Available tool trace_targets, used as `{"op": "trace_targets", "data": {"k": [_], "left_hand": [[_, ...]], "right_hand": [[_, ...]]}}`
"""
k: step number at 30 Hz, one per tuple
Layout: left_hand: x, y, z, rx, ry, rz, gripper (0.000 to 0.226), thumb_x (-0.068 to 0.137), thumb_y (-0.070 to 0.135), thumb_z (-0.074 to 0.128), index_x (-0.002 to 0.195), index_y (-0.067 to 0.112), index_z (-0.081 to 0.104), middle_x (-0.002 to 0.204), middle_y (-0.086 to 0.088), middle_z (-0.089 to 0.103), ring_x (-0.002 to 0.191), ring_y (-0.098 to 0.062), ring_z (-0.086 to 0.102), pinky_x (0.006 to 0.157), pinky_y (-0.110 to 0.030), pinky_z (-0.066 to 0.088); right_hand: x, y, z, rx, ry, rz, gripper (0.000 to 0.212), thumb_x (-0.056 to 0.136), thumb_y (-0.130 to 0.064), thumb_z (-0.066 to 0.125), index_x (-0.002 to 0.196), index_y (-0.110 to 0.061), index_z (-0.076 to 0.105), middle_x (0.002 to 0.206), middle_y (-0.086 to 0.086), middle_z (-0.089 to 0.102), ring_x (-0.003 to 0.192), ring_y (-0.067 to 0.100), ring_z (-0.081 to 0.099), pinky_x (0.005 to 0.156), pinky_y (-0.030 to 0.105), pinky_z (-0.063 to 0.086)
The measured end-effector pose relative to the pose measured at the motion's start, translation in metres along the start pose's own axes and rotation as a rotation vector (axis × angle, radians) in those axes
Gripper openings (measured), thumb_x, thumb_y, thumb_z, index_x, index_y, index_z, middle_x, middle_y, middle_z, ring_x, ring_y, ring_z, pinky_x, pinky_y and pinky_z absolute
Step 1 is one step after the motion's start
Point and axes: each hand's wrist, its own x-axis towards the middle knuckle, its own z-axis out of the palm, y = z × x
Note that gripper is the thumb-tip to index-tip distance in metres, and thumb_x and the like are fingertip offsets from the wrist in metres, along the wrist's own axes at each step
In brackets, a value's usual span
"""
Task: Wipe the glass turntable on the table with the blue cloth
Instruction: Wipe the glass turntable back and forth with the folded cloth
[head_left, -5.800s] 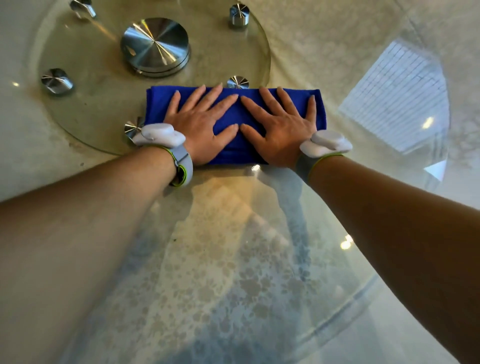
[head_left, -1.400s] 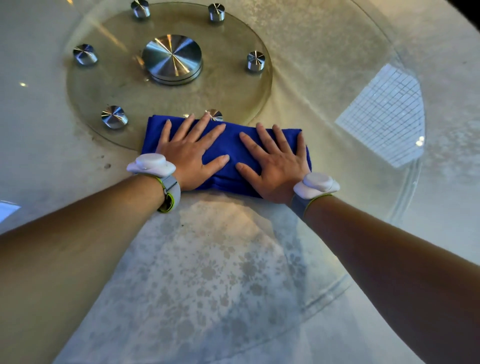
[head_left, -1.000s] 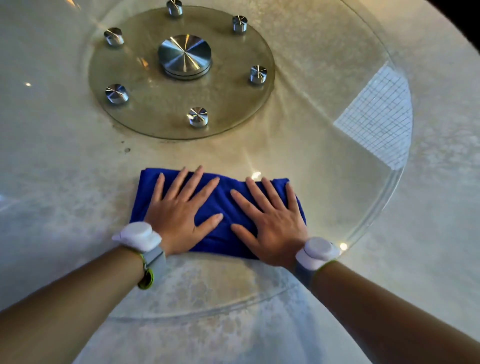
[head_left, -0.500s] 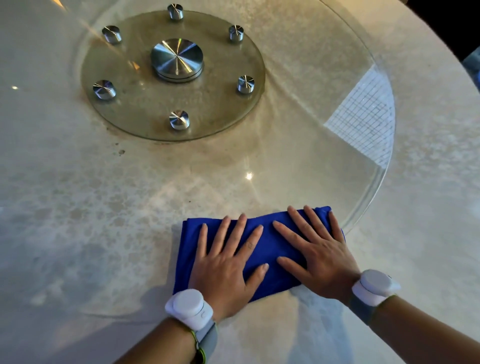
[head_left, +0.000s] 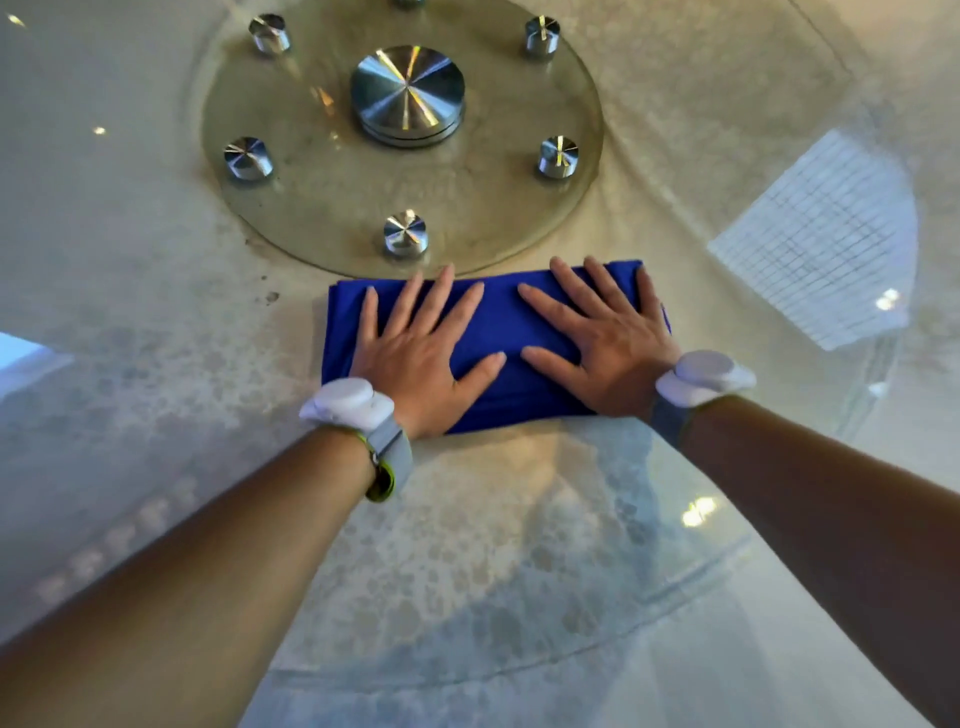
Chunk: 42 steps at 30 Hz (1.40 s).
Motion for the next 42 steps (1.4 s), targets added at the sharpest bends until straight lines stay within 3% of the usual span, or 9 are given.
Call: {"op": "trace_targets", "data": {"k": [20,31,42], "left_hand": [[0.154,-0.08,-0.019,0.035,-0.02,-0.055,0.08,0.078,0.081,0.016,0.149,0.046,0.007,0.163,0.012,0.002,0.149,-0.019,0.003,0.117,-0.055,-0.002],[0.136,-0.081,-0.014,0.035,0.009,-0.043,0.078,0.078,0.082,0.013,0.148,0.047,0.007,0.163,0.012,0.003,0.149,-0.019,0.003,0.116,-0.056,-0.001],[0.043,-0.055,-0.005,0.031,0.017,-0.046,0.076,0.079,0.081,0.011,0.148,0.047,0.006,0.163,0.012,0.002,0.149,-0.019,0.003,0.116,-0.054,-0.002]], "right_hand": [[0.174,0.007,-0.007,-0.005,0.133,-0.038,0.071,0.081,-0.083,0.009,0.147,-0.056,0.015,0.162,-0.012,0.017,0.15,0.021,0.01,0.115,0.062,0.001],[0.165,0.005,-0.005,-0.002,0.143,-0.053,0.072,0.08,-0.084,0.007,0.146,-0.057,0.016,0.162,-0.012,0.016,0.149,0.023,0.012,0.114,0.064,0.0],[0.067,-0.022,-0.001,-0.031,0.1,-0.045,0.07,0.082,-0.079,0.008,0.148,-0.054,0.014,0.163,-0.012,0.014,0.15,0.021,0.01,0.116,0.06,0.002]]}}
